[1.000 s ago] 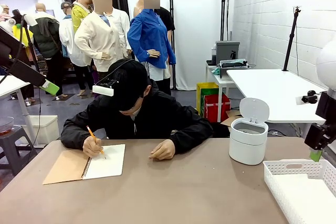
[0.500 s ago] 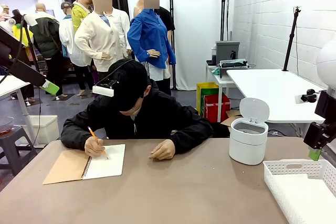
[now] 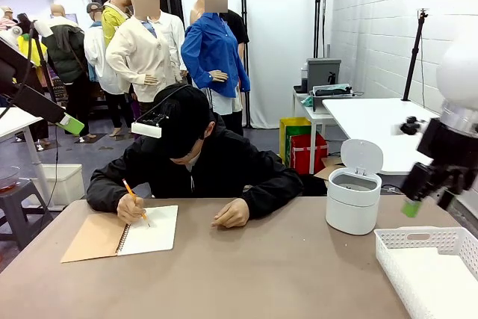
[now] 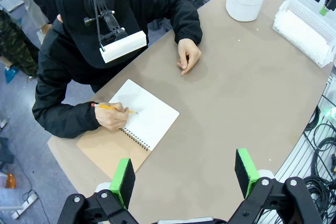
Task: Sort the paper based on its condition.
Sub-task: If a person hands you a paper, place it in the Organizing basket , and if it's crumpled, put it in the Trash can.
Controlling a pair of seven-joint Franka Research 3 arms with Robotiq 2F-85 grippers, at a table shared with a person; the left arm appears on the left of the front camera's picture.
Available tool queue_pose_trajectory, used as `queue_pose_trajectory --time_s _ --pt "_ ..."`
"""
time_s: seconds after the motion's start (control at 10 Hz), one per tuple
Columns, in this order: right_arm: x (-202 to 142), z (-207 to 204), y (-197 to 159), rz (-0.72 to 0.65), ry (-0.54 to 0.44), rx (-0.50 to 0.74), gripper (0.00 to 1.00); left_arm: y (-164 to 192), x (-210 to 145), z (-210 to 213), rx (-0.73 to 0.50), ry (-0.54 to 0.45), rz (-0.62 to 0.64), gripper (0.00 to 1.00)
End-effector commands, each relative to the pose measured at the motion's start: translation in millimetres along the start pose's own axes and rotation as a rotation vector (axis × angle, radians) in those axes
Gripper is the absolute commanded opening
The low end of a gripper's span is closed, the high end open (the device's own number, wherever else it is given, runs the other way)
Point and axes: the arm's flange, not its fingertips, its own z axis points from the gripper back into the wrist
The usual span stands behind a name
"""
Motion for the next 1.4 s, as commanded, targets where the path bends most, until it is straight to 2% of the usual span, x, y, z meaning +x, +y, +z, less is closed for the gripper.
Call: queue_pose_trajectory --time_s 0.0,0.3,0.4,0.6,0.8,1.3 --pt "23 14 17 0.118 -0.040 0.088 1.00 1 0 1 -0.001 -0.004 0.005 1.00" --pt "62 34 53 0.267 -0.124 0.134 1.00 1 0 1 -0.001 -0.004 0.005 1.00" --pt "72 41 70 0.307 -0.179 0.139 1.00 1 0 1 -0.001 -0.004 0.005 1.00" --pt "97 58 94 0.352 -0.258 0.167 1.00 1 0 1 -0.001 -0.004 0.005 1.00" --pt "117 73 111 0.340 -0.354 0.202 1.00 1 0 1 -0.001 -0.004 0.005 1.00" --pt "143 103 147 0.418 -0.425 0.184 1.00 1 0 1 -0.001 -0.004 0.005 1.00"
